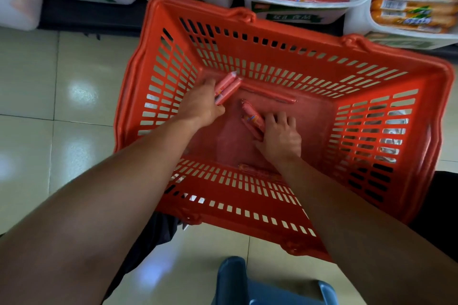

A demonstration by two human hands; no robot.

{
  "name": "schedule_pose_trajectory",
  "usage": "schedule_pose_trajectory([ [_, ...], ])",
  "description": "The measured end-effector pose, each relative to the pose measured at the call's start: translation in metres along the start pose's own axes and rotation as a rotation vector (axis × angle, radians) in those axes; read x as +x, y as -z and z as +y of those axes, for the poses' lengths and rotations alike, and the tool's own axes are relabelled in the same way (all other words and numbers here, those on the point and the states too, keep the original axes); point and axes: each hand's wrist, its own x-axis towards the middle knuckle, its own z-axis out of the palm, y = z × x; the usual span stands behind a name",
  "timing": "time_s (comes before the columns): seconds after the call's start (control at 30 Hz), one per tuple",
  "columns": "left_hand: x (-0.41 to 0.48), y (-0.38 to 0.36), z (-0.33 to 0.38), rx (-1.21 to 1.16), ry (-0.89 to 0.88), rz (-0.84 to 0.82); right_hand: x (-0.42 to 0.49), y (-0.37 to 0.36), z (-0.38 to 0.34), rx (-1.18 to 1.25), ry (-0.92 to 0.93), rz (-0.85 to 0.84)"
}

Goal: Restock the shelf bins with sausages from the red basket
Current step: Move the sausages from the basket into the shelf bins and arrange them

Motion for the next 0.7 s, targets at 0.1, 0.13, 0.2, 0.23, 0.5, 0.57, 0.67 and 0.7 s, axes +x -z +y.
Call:
schedule_pose_trajectory([
  [0.1, 0.015, 0.000, 0.014, 0.156, -0.211, -0.022, -0.002, 0.000, 0.008, -0.021, -0.034, -0.017],
  [0.13, 0.019, -0.003, 0.020, 0.186, -0.250, -0.028, -0.004, 0.001, 0.015, -0.035, -0.044, -0.033],
  [0.2, 0.025, -0.010, 0.031, 0.200, -0.314, -0.042, -0.007, 0.005, 0.035, -0.044, -0.074, -0.040],
  [0.23, 0.027, -0.015, 0.036, 0.196, -0.347, -0.054, -0.009, 0.007, 0.046, -0.039, -0.096, -0.035],
  [0.5, 0.017, -0.044, 0.039, 0.239, -0.361, -0.181, -0.010, 0.013, 0.070, -0.016, -0.139, -0.065],
  [0.57, 0.012, -0.046, 0.032, 0.231, -0.317, -0.205, -0.010, 0.015, 0.069, -0.015, -0.134, -0.069],
  [0.67, 0.004, -0.040, 0.021, 0.213, -0.216, -0.229, -0.011, 0.022, 0.068, -0.039, -0.107, -0.136],
  [0.7, 0.001, -0.037, 0.017, 0.210, -0.178, -0.239, -0.012, 0.025, 0.068, -0.016, -0.094, -0.183],
])
